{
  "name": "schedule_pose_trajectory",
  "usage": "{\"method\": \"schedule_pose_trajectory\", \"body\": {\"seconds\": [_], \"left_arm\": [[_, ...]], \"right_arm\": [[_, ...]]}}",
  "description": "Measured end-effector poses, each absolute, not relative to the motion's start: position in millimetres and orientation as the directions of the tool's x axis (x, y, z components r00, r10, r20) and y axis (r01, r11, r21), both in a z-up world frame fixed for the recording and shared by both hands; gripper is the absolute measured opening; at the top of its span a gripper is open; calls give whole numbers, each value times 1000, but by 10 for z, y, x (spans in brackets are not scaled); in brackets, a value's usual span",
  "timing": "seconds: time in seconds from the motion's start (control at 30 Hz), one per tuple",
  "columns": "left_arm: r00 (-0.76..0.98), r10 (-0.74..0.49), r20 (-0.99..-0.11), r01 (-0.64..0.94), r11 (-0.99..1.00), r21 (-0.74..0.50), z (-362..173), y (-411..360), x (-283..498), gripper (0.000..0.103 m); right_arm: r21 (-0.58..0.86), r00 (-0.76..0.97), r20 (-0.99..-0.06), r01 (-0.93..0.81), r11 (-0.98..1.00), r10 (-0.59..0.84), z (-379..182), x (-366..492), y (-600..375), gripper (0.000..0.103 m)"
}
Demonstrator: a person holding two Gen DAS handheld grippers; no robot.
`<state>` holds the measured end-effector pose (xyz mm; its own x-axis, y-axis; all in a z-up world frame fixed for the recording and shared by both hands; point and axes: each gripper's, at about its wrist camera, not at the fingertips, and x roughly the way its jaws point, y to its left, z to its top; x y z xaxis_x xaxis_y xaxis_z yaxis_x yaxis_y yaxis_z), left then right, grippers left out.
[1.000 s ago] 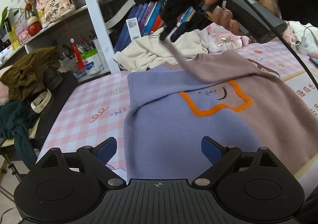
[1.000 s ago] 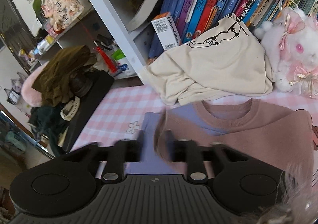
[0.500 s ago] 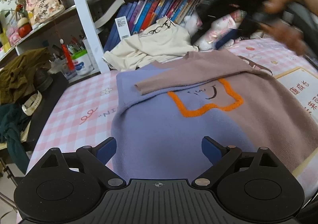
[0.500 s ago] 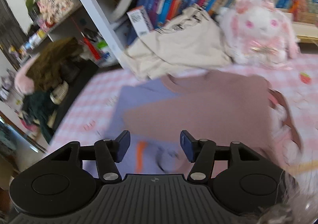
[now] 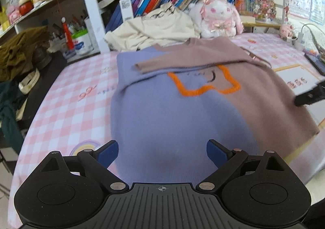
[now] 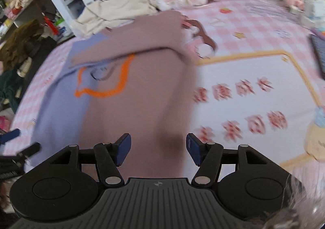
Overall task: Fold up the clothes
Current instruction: 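Grasp the sweater hem with the right gripper while the left gripper grasps the lavender hem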
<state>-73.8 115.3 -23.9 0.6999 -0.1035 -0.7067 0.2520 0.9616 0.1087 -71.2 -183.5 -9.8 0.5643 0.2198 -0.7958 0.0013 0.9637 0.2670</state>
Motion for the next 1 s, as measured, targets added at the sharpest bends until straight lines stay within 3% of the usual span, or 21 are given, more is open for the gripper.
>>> {"method": "schedule_pose_trajectory", "body": {"seconds": [0.4,0.53,0.67,0.83,0.87,0.93,1.0], "left_arm": [[656,-153,-739,88,988,-127,-297,1623,-819,90],[626,-158,-764,17,982,-189,-354,1748,-764,72],[586,-176,-791,-44,968,-248,-462,1830,-699,48],[580,-191,-792,-97,949,-300,-515,1890,-628,39],[583,-189,-790,-106,947,-305,-523,1899,-610,30],[581,-177,-794,-136,941,-309,-538,1923,-571,15],[576,-181,-797,-157,933,-325,-543,1948,-541,9]], "right_arm": [[318,539,-801,13,948,261,-186,-903,-1948,48],[341,532,-801,28,939,275,-215,-919,-1980,44],[367,533,-799,70,927,277,-244,-865,-2007,34],[399,535,-798,121,909,278,-280,-797,-2040,24],[405,536,-797,131,905,279,-287,-783,-2046,14],[408,537,-798,145,901,275,-295,-760,-2047,12],[360,550,-800,122,925,239,-249,-767,-1973,10]]}}
